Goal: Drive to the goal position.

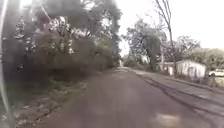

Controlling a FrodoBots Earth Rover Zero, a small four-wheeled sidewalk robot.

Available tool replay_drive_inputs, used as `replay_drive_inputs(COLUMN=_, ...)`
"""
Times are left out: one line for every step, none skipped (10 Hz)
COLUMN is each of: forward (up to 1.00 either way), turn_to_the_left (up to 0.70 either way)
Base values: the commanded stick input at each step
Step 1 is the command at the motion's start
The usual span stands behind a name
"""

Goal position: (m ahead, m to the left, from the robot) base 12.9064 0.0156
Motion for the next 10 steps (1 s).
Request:
replay_drive_inputs(forward=0.7, turn_to_the_left=0.0)
replay_drive_inputs(forward=0.7, turn_to_the_left=0.0)
replay_drive_inputs(forward=0.7, turn_to_the_left=0.0)
replay_drive_inputs(forward=0.7, turn_to_the_left=0.0)
replay_drive_inputs(forward=0.7, turn_to_the_left=0.0)
replay_drive_inputs(forward=0.7, turn_to_the_left=0.0)
replay_drive_inputs(forward=0.7, turn_to_the_left=0.0)
replay_drive_inputs(forward=0.7, turn_to_the_left=0.0)
replay_drive_inputs(forward=0.7, turn_to_the_left=0.0)
replay_drive_inputs(forward=0.7, turn_to_the_left=0.0)
